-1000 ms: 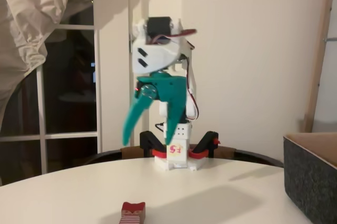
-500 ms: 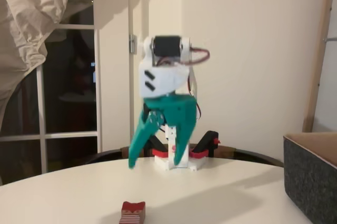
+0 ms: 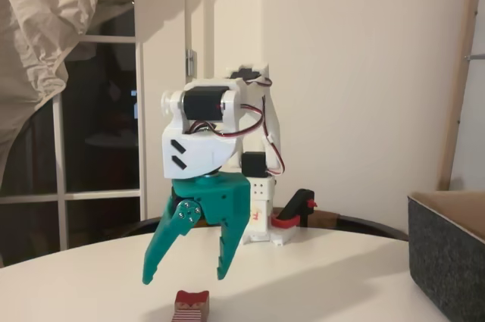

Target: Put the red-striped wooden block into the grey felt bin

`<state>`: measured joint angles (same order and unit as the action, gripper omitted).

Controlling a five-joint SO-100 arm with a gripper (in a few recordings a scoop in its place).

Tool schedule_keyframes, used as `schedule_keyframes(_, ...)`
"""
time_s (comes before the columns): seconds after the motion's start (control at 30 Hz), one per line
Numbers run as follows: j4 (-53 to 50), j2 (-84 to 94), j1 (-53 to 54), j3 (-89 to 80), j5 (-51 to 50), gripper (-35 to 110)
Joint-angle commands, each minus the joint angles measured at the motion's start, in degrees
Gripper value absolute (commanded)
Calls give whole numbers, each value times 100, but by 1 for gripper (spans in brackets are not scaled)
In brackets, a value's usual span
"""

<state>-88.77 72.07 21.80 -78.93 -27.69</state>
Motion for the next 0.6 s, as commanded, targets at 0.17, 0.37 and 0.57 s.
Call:
schedule_keyframes(0.17, 510, -360, 158, 97, -193, 36)
schedule_keyframes(0.37, 765, -615, 132, 88, -123, 36)
schedule_keyframes(0.57, 773, -738, -53, 70, 88, 36)
